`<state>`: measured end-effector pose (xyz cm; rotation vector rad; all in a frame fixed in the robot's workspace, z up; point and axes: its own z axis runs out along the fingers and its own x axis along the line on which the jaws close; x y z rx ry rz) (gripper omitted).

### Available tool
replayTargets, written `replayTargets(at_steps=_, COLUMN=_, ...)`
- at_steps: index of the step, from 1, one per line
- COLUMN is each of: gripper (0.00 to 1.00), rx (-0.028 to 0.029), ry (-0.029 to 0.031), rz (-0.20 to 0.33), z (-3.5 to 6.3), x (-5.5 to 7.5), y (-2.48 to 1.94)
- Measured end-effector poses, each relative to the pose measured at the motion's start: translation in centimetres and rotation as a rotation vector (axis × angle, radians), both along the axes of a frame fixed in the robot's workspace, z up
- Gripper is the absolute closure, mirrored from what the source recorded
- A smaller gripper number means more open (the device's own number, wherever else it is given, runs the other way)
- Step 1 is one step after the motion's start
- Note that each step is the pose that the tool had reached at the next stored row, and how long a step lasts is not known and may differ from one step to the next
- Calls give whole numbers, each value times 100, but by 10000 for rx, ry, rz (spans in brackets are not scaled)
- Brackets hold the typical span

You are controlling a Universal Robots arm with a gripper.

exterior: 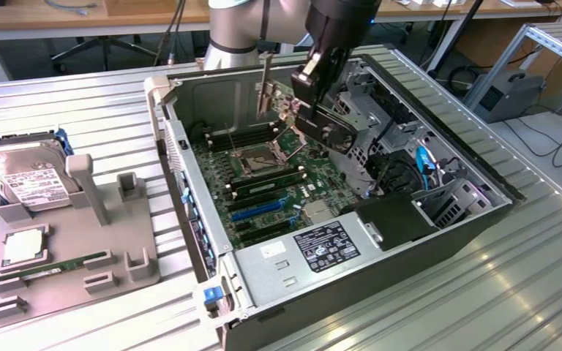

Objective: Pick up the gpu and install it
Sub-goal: 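Insert the gpu into the slot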

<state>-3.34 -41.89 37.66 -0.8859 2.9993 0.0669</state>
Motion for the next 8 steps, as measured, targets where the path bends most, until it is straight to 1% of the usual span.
replayTargets(at_steps=8, gripper=73, rx=0, ry=0, rz=327, z=-1, x=0, y=0)
